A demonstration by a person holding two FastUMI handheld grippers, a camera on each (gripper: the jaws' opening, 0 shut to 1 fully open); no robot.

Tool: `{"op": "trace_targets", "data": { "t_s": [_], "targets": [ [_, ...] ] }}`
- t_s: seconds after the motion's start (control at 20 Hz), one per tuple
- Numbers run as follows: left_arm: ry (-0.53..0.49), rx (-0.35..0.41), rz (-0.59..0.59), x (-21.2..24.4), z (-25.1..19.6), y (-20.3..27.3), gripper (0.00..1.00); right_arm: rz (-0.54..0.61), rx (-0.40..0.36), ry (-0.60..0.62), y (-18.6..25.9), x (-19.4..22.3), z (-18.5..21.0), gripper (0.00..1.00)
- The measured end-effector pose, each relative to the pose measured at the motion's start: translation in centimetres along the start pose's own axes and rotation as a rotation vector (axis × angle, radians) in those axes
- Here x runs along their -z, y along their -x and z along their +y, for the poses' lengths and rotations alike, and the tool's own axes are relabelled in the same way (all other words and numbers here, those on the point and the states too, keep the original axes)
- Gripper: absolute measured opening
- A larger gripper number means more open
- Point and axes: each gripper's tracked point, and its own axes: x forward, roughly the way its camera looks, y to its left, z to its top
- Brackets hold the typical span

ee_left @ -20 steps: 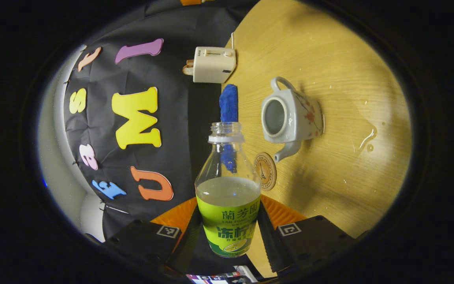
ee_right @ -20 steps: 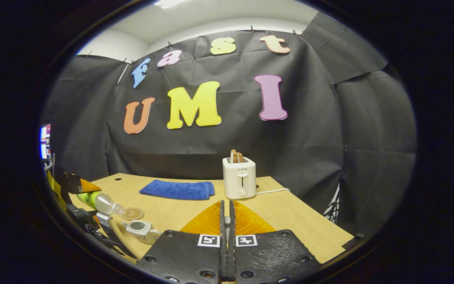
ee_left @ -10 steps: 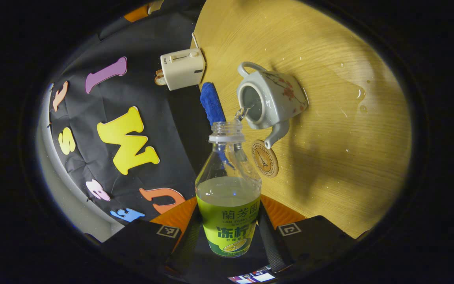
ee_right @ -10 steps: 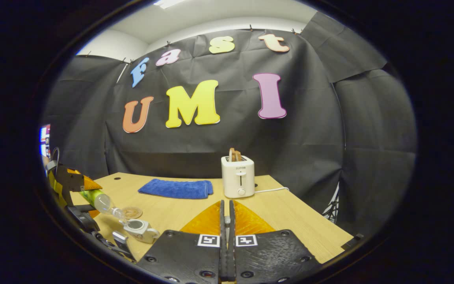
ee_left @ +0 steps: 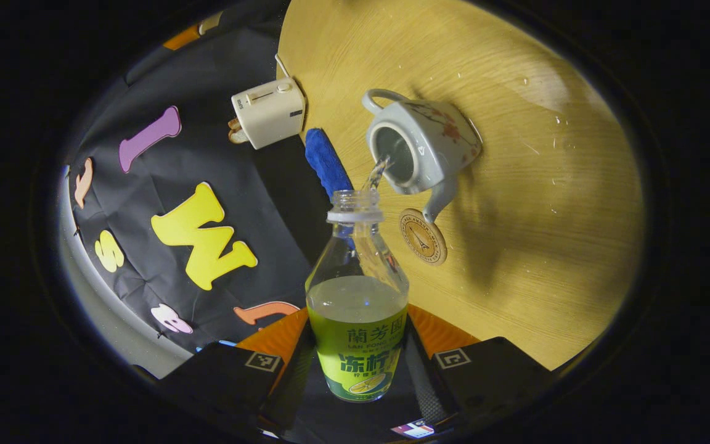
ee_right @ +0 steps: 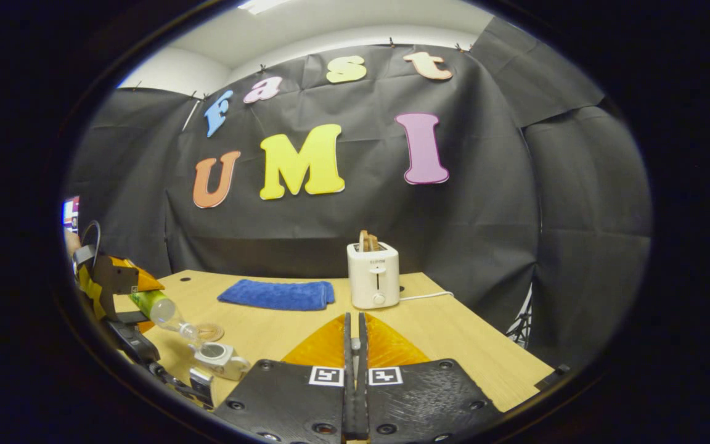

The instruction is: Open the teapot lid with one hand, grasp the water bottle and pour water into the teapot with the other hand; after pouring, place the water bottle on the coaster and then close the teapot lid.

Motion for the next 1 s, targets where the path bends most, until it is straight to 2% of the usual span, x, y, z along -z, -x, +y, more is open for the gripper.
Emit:
{"op": "trace_targets", "data": {
  "t_s": [0.25,1.0],
  "targets": [
    [-0.073,-0.002,0.022,0.2,0.7,0.0,0.75,0.001,-0.001,-0.006,0.0,-0.1,-0.2,0.00],
    [-0.121,-0.027,0.030,-0.5,1.2,0.7,0.75,0.000,0.005,0.002,0.1,-0.2,-0.5,0.00]
  ]
}}
